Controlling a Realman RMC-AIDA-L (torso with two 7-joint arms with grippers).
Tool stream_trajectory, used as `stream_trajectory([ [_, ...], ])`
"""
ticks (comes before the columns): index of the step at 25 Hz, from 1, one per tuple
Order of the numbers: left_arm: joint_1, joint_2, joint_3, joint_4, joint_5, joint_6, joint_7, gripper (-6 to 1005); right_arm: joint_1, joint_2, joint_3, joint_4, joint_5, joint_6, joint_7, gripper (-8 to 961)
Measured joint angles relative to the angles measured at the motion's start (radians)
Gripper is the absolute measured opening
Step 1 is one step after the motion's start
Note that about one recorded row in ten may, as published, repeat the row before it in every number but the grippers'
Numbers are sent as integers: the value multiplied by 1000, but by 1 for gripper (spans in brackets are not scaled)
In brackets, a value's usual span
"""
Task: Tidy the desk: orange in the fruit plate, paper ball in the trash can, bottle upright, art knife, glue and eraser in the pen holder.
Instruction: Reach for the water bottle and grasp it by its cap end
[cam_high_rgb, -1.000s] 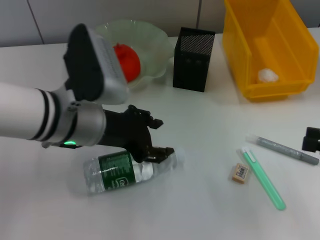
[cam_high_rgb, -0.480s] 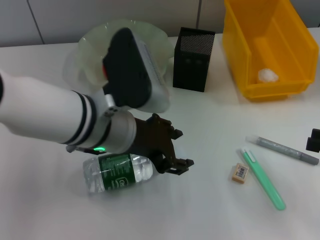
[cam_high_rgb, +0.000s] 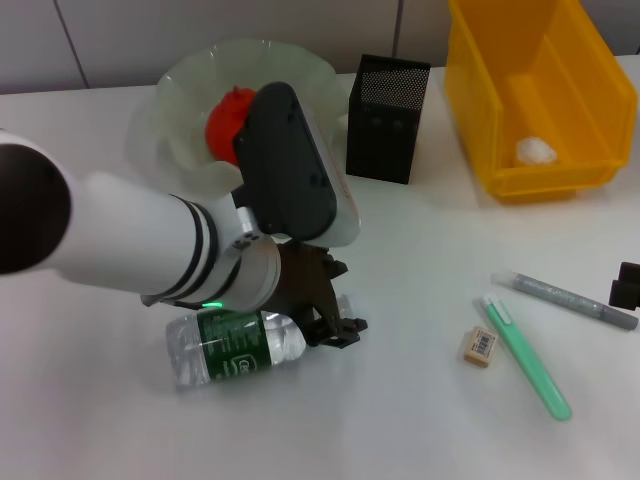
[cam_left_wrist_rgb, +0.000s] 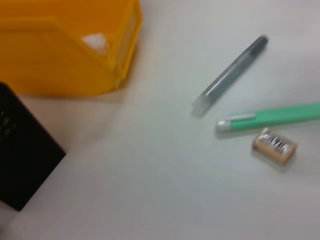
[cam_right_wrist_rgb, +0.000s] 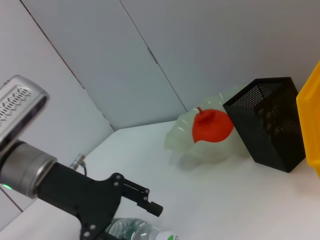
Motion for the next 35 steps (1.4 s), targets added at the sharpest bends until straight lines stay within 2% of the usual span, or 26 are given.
stream_trajectory([
  [4, -21, 0, 38, 35, 26, 22, -29, 610, -1, 1, -1, 0, 0, -3, 0, 508],
  [25, -26, 0, 75, 50, 30, 73, -38, 603, -5, 12, 0, 0, 0, -4, -6, 506],
  [35, -65, 0, 94, 87, 30, 90, -38, 600, -10, 12, 6, 3, 0, -4, -10, 504],
])
